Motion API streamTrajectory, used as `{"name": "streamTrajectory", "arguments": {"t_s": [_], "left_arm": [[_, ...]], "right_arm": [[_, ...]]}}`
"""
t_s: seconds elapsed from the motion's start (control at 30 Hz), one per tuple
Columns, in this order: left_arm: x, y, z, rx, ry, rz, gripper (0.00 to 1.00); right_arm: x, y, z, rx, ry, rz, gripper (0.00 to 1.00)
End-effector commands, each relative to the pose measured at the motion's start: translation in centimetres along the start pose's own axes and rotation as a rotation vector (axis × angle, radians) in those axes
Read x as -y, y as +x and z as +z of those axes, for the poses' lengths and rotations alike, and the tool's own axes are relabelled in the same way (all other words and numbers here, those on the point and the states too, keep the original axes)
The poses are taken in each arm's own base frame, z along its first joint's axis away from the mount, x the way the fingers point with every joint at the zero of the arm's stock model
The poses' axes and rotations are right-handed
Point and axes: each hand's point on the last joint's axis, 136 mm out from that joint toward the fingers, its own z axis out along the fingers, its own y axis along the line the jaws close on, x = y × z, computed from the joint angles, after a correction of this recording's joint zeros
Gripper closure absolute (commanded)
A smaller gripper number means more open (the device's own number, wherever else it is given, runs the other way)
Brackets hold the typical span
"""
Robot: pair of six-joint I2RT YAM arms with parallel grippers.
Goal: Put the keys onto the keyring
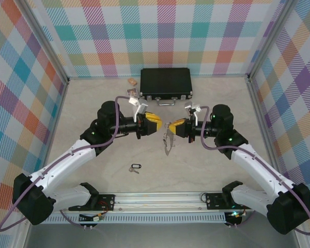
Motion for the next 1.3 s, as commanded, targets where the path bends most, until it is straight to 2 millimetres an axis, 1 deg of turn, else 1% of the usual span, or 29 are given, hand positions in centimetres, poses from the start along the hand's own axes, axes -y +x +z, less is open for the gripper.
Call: {"name": "streamTrajectory", "arguments": {"t_s": [0.0,0.2,0.37,0.73,1.27], "left_arm": [[0.4,0.5,0.3,-0.043,0.047,0.004,0.70],[0.2,1.2,1.0,-0.062,0.084,-0.022,0.71],[0.6,1.2,1.1,-0.056,0.109,-0.013,0.71],[0.6,1.4,1.4,-0.065,0.117,-0.016,0.74],[0.0,1.2,1.8,-0.063,0.096,-0.016,0.78]], "right_arm": [[-0.7,-1.2,0.1,0.006,-0.020,-0.054,1.00],[-0.7,-1.1,0.2,0.003,-0.022,-0.050,1.00],[-0.6,-1.0,0.2,-0.002,-0.026,-0.044,1.00],[-1.0,-0.8,0.6,-0.016,-0.059,-0.038,1.00],[-1.3,-0.5,1.0,-0.035,-0.083,-0.031,1.00]]}}
